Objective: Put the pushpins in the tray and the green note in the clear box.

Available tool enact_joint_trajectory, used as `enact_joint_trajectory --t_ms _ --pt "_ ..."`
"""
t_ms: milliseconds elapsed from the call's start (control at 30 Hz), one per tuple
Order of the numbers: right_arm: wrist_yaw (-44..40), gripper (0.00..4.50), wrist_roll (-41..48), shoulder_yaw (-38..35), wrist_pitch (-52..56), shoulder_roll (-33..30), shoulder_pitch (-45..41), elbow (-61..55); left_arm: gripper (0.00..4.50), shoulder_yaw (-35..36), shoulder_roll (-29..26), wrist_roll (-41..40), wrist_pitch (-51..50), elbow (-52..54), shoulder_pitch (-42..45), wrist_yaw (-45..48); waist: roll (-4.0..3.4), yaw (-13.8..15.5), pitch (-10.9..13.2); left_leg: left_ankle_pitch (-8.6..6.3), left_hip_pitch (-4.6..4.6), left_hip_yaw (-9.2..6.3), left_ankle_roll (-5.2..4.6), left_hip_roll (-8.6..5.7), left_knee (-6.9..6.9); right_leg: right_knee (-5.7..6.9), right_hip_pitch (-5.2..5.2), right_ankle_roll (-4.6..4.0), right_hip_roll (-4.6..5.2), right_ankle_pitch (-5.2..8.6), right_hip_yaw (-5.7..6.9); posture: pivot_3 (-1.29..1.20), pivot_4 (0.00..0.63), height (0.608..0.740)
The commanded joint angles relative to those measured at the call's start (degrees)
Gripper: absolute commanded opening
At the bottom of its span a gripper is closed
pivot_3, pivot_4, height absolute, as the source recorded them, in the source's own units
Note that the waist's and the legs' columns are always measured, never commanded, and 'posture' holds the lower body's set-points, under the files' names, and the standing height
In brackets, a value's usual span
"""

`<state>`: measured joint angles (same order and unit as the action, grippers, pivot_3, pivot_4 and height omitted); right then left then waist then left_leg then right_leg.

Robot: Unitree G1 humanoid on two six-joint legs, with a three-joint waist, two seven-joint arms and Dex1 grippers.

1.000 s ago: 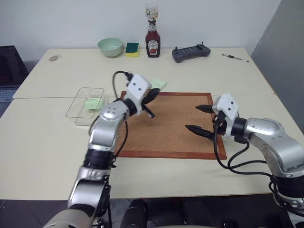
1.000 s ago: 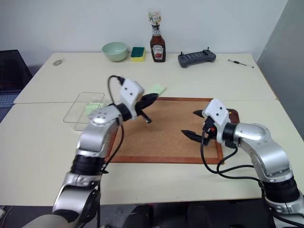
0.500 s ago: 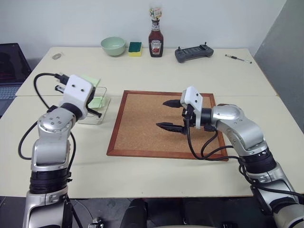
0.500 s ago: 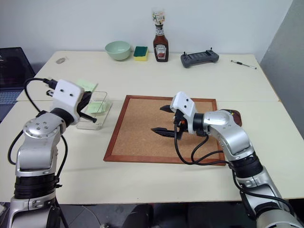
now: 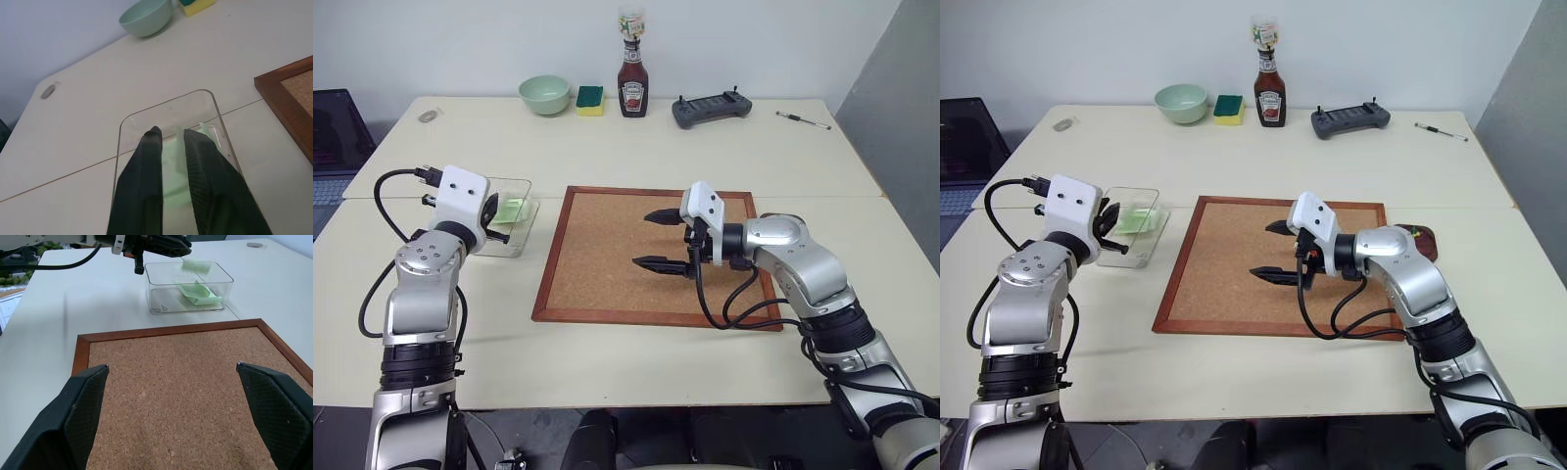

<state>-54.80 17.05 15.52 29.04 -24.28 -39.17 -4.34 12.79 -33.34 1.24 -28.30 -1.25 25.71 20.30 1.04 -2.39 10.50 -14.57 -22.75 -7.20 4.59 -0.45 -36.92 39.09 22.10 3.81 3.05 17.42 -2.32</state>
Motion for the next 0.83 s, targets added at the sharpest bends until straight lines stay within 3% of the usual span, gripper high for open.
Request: enact_joint_trajectory --t_ms 33,233,367,467,600,833 --pt "-0.30 4.45 0.30 -0.95 -0.57 -0.30 -0.44 -1.88 1.61 0.67 -0.05 -0.95 0.32 1.69 1.92 -0.97 0.00 0.00 0.00 0.00 0.00 0.00 0.00 0.00 0.00 0.00 0.00 0.00 0.00 0.00 0.00 0.00 0.150 0.740" --pt "0.74 4.45 0.09 -1.93 -0.68 -0.56 0.25 -2.36 2.79 0.19 0.42 -2.87 2.41 7.41 2.04 0.12 0.00 -0.01 0.00 0.00 -0.01 0.00 0.00 0.00 0.00 0.00 0.02 0.00 0.00 0.00 0.00 0.00 0.150 0.740" --pt "3.71 4.45 0.28 -5.32 -1.32 -0.87 2.51 -2.88 3.52 2.13 5.99 -11.87 -3.83 18.04 0.74 0.85 0.01 0.39 -0.01 0.00 -0.10 -0.01 0.01 -0.01 -0.03 -0.01 0.05 -0.01 0.04 0.00 0.00 0.00 0.150 0.740" --pt "7.00 4.45 0.12 -8.78 -1.89 -1.17 5.04 -3.33 3.52 1.52 7.61 -13.26 -9.19 23.71 -2.12 -0.52 0.01 0.46 -0.01 0.00 -0.11 0.03 0.00 -0.02 -0.03 -0.03 0.04 -0.01 0.04 0.00 -0.03 0.00 0.150 0.740" --pt "6.47 4.45 4.27 -14.38 -1.28 -2.72 13.02 -6.79 3.52 -0.19 6.53 -17.87 -8.64 30.54 -11.91 5.97 0.00 0.13 -0.01 0.00 -0.05 0.10 0.00 0.03 0.03 0.01 0.05 -0.01 0.02 0.00 -0.08 0.00 0.150 0.740" --pt "3.18 4.45 2.56 -15.31 -5.02 -8.29 17.97 -4.63 3.52 0.25 3.83 -21.38 -5.68 30.81 -19.52 11.56 0.00 0.11 0.00 0.00 0.05 0.21 -0.01 0.03 -0.01 0.00 -0.04 0.03 0.01 -0.02 -0.16 0.00 0.150 0.740"
